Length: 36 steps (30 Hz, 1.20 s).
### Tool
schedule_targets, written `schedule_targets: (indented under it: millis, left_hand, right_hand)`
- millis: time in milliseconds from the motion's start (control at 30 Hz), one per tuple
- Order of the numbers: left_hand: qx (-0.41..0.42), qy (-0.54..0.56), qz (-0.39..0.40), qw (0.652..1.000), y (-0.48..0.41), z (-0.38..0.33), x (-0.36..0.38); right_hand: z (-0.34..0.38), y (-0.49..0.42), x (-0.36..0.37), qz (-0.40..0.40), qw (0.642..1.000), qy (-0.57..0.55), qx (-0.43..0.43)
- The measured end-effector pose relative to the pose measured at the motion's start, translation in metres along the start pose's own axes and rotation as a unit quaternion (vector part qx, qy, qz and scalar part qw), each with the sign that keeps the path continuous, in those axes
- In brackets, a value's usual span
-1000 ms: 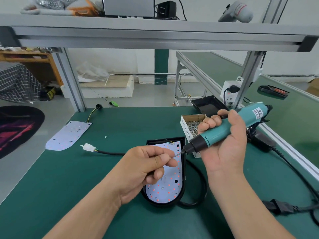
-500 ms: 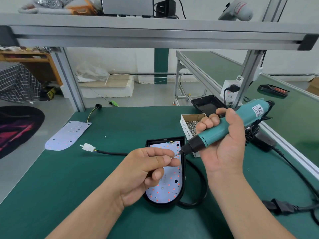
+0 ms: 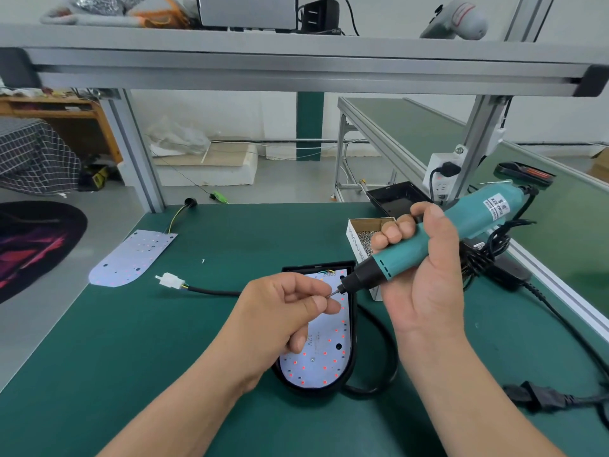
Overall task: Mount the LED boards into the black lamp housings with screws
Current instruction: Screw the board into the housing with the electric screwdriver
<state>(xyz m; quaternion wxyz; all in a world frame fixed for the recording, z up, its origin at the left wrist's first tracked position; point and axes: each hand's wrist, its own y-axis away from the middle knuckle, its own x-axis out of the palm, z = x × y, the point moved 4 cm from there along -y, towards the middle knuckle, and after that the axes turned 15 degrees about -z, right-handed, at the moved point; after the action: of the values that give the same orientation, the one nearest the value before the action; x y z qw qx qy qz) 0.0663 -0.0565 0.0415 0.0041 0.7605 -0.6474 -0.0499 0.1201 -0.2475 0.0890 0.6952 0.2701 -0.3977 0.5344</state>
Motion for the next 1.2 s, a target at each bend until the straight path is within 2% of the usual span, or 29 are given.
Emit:
schedule_targets:
  millis: [233, 567, 633, 700, 767, 833, 933, 1067, 1200]
  left_hand:
    - [0.052, -0.039, -0.033, 0.997, -0.001, 0.000, -0.002]
    - [0.045, -0.031, 0.004, 0.998, 0.002, -0.002, 0.002]
    - [0.045, -0.033, -0.019, 0.998, -0.003, -0.001, -0.001]
    - [0.061, -0.043, -0.082, 0.994, -0.012, -0.001, -0.012]
    - [0.088, -0.133, -0.171, 0.972, -0.024, 0.000, -0.031]
    - [0.077, -0.252, -0.203, 0.943, -0.032, 0.005, -0.045]
    - [0.029, -0.331, -0.165, 0.929, -0.033, 0.015, -0.041]
    - [0.029, -0.385, -0.135, 0.913, -0.027, 0.012, -0.024]
    - [0.006, -0.333, -0.111, 0.936, -0.028, 0.011, -0.020]
  right_hand:
    - [-0.003, -0.002, -0.002, -0.021, 0.999, 0.031, -0.002]
    - [-0.007, -0.010, -0.017, -0.104, 0.992, -0.053, 0.045]
    - [-0.004, -0.011, -0.017, -0.112, 0.991, -0.058, 0.042]
    - [-0.001, -0.012, -0.018, -0.117, 0.990, -0.064, 0.041]
    - [0.002, -0.014, -0.020, -0.120, 0.990, -0.067, 0.037]
    - [0.004, -0.016, -0.022, -0.122, 0.990, -0.062, 0.031]
    - [0.007, -0.020, -0.025, -0.119, 0.992, -0.049, 0.015]
    - [0.012, -0.027, -0.030, -0.118, 0.992, -0.036, -0.007]
    - [0.015, -0.032, -0.032, -0.124, 0.992, -0.032, -0.018]
